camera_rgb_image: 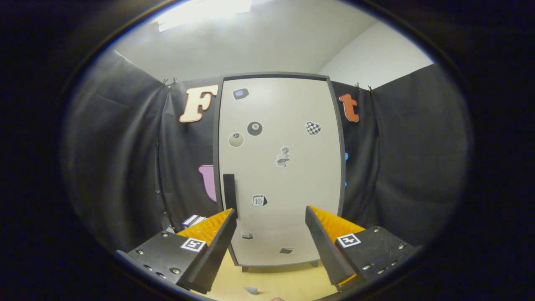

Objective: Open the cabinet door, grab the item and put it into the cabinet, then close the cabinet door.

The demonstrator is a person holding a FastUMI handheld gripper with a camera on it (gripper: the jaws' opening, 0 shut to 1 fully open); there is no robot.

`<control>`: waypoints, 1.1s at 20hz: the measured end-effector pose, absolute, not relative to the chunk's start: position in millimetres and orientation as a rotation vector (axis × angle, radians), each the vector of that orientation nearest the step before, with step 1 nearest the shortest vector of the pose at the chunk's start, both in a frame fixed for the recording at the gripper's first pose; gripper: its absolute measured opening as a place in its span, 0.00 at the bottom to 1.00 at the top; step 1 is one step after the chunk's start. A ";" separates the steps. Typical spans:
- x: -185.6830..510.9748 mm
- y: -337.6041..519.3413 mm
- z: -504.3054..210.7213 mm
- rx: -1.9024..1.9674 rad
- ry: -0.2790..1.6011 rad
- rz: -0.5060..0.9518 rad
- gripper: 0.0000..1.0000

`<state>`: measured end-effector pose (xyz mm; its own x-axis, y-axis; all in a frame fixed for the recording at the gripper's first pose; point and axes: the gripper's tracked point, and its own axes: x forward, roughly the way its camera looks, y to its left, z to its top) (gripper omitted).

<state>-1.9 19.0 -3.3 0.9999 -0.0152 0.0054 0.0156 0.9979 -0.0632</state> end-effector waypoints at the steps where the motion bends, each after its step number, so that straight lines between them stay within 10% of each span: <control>1: -2.5 19.0 -3.9 -0.065 -0.005 -0.021 0.98; 22: -11.6 27.0 -10.9 -0.058 0.022 -0.040 0.98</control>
<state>-11.6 27.0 -10.9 0.9989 -0.0409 -0.0212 0.0396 0.9975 -0.0588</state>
